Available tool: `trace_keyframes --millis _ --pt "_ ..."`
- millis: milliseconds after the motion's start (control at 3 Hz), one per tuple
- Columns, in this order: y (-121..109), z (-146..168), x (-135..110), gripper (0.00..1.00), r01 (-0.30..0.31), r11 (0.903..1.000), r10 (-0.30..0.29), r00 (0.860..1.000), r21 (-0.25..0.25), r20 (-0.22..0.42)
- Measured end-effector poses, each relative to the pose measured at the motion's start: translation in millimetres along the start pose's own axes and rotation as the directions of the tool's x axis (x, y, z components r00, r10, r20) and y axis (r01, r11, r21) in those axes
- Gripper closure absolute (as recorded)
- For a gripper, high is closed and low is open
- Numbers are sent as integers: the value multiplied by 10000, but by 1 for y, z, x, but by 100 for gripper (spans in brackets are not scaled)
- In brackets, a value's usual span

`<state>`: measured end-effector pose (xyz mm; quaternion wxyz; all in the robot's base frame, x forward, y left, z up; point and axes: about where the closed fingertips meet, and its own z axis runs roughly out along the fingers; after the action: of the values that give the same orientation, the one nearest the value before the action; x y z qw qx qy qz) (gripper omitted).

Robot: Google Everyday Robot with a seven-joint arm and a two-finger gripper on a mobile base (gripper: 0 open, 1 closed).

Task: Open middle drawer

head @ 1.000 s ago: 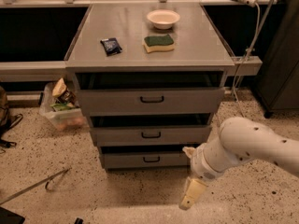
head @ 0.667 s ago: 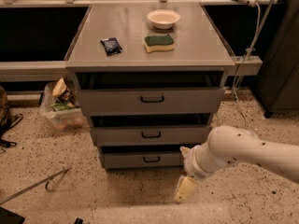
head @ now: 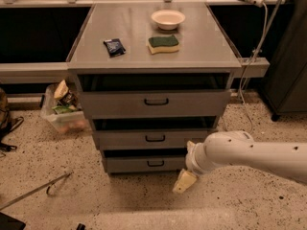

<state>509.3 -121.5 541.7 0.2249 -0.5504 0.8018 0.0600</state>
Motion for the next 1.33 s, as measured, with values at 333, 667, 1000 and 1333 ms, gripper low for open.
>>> trace_keyframes --millis 333,667,1000,1333 --pt "0 0 0 0 -10 10000 10 10000 -3 6" --pt "-16 4 5 0 -138 9996 124 9984 238 555" --pt "-40 20 3 0 92 9999 -107 9886 104 1501" --pt "-55 55 -4 0 1077 9916 -898 9713 -709 2204"
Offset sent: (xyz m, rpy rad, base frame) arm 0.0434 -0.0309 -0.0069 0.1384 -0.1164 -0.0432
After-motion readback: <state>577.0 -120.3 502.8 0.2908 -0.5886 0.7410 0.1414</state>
